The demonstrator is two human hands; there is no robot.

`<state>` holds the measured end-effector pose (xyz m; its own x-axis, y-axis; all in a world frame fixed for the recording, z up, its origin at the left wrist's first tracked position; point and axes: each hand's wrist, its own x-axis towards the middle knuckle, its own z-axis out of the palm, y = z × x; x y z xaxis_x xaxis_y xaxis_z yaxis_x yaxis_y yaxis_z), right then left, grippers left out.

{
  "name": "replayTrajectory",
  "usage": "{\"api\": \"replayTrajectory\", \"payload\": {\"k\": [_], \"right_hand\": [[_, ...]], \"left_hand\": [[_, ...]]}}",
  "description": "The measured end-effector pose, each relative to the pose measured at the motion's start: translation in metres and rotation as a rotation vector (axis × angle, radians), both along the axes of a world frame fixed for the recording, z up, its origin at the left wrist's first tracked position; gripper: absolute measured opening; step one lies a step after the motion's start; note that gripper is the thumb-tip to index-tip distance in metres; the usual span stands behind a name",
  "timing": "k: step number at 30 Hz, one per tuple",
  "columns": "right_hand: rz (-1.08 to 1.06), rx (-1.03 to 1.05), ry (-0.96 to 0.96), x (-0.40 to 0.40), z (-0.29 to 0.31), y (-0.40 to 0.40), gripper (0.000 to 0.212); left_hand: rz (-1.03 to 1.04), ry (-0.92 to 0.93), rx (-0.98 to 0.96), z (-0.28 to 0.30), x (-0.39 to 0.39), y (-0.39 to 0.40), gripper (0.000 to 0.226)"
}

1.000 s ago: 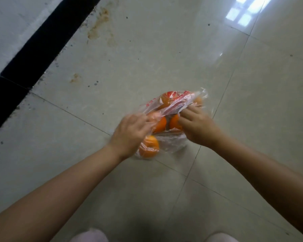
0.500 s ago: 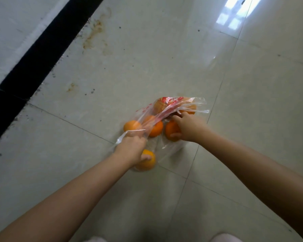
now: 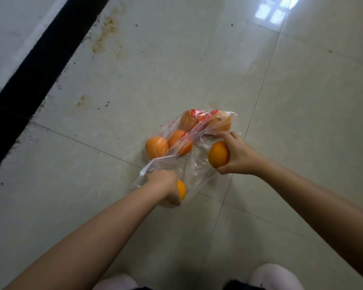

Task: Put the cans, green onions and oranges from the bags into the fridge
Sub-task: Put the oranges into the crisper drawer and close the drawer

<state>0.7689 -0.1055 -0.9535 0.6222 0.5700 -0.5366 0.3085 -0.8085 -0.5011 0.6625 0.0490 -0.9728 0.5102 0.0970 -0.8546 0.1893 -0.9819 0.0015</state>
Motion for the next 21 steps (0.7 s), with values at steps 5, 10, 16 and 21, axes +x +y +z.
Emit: {"api": "replayTrajectory", "payload": {"k": [5, 10, 16, 21], "right_hand": [[-0.052, -0.027, 0.042, -0.003, 0.011, -0.028, 0.075], [-0.233, 0.127, 0.083, -0.015, 0.064, -0.038, 0.078], [-0.358, 0.243, -0.067, -0.033, 0.205, -0.06, 0.081], [-0.6, 0.315, -0.238, -0.022, 0.388, -0.106, 0.081]], "left_hand": [[0.023, -0.152, -0.041, 0.003, -0.008, 0.0, 0.051], [0.076, -0.384, -0.11, 0.066, 0.0, -0.007, 0.067], [0.165, -0.542, -0.238, 0.23, 0.032, -0.03, 0.077], [0.151, -0.597, -0.318, 0.419, 0.089, -0.075, 0.075]]}}
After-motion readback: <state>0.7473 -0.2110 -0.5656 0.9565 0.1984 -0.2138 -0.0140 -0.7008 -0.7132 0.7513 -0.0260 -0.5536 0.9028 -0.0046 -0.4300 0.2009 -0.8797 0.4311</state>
